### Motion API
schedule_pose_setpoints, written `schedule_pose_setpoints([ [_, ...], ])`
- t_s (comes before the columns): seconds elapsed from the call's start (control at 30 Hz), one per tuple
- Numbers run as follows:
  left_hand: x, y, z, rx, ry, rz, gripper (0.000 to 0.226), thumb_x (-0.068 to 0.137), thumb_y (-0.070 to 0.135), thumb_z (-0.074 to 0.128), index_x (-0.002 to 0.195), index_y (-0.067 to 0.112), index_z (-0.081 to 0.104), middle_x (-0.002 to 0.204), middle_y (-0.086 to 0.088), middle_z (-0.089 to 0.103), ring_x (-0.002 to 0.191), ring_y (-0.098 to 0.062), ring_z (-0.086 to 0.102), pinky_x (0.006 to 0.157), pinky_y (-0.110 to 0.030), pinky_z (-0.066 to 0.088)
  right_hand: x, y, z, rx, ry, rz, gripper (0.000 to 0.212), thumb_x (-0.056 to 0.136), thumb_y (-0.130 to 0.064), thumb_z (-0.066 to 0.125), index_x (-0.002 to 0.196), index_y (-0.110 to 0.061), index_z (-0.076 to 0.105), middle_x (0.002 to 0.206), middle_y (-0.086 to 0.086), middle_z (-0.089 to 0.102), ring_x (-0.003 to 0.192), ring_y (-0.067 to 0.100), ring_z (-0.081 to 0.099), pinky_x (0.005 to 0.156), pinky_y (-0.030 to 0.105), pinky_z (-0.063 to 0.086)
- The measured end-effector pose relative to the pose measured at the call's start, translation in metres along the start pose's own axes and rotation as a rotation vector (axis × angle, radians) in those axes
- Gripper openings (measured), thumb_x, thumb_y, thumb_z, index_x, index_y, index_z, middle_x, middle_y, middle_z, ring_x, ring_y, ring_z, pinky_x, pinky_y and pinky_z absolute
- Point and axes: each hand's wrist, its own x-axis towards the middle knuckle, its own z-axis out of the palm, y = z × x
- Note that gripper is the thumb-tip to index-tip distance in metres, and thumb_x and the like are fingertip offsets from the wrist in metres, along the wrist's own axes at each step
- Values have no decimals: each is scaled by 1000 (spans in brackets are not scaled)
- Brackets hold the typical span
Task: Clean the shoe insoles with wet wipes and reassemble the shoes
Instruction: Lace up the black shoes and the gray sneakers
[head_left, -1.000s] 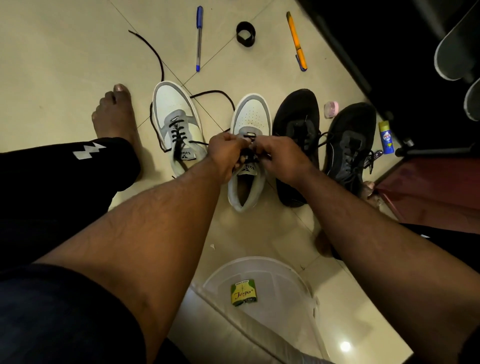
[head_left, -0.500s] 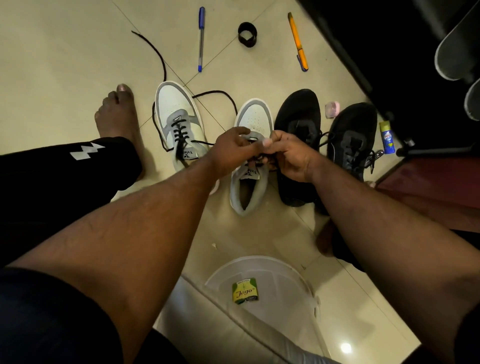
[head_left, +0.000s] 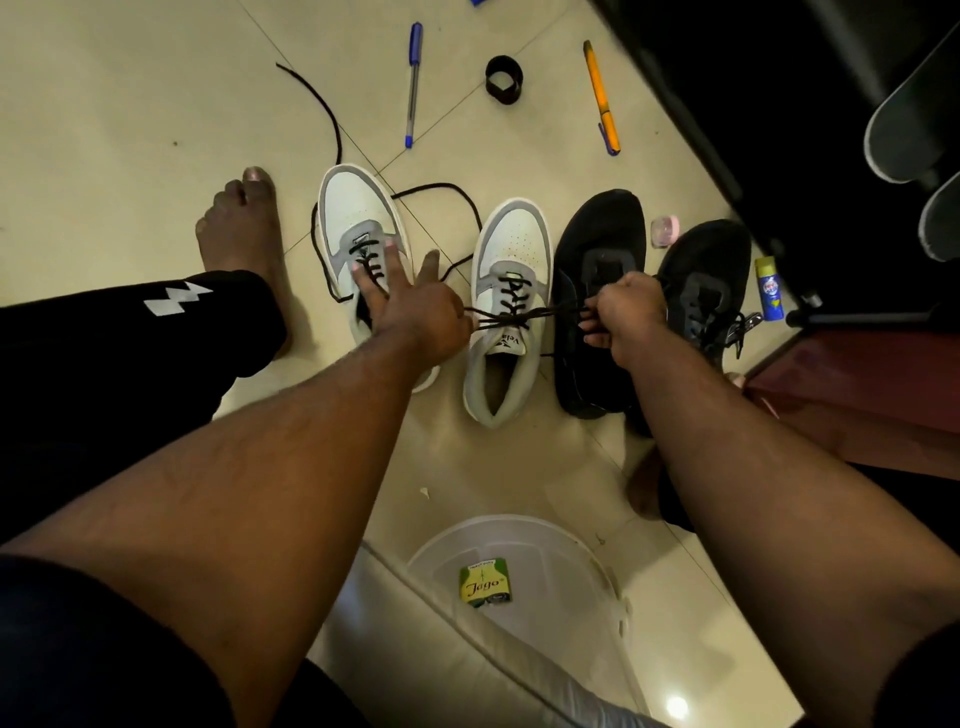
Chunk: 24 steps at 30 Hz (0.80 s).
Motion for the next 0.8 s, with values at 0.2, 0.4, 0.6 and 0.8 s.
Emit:
schedule_pose_setpoints([
  [0.2, -6, -19, 13, 15, -33, -32, 41, 97, 60, 44, 109, 35, 73, 167, 8, 1, 148, -40, -23, 104, -73, -19, 7, -1, 10, -17, 99, 2, 19, 93, -3, 43, 83, -17, 51, 96, 16, 68, 51, 16, 51, 33, 16, 32],
  [0.4, 5, -21, 9, 97, 23, -17, 34, 98, 43, 47, 116, 28, 71, 167, 3, 5, 149, -39, -17, 110, -68, -15, 14, -12, 5, -56, 106, -79, 29, 87, 4, 50, 68, -18, 46, 87, 16, 71, 46, 14, 50, 33, 14, 30],
  [0.6, 2, -4, 0, -104, 235, -26, 42, 89, 43, 54, 126, 23, 57, 156, -9, 22, 141, -37, 22, 109, -53, 23, -6, -20, 11, 55, 55, -260, 36, 82, -9, 72, 105, -26, 50, 111, 4, 57, 86, 14, 58, 54, 24, 54],
  [0.8, 2, 21, 11, -825, -45, -129, 44, 83, 42, 47, 116, 17, 62, 115, -11, 64, 106, -31, 58, 90, -37, 45, -58, 35, 53, 64, -1, -270, 38, 91, -18, 63, 127, -23, 51, 126, 2, 55, 109, 17, 56, 81, 24, 50],
])
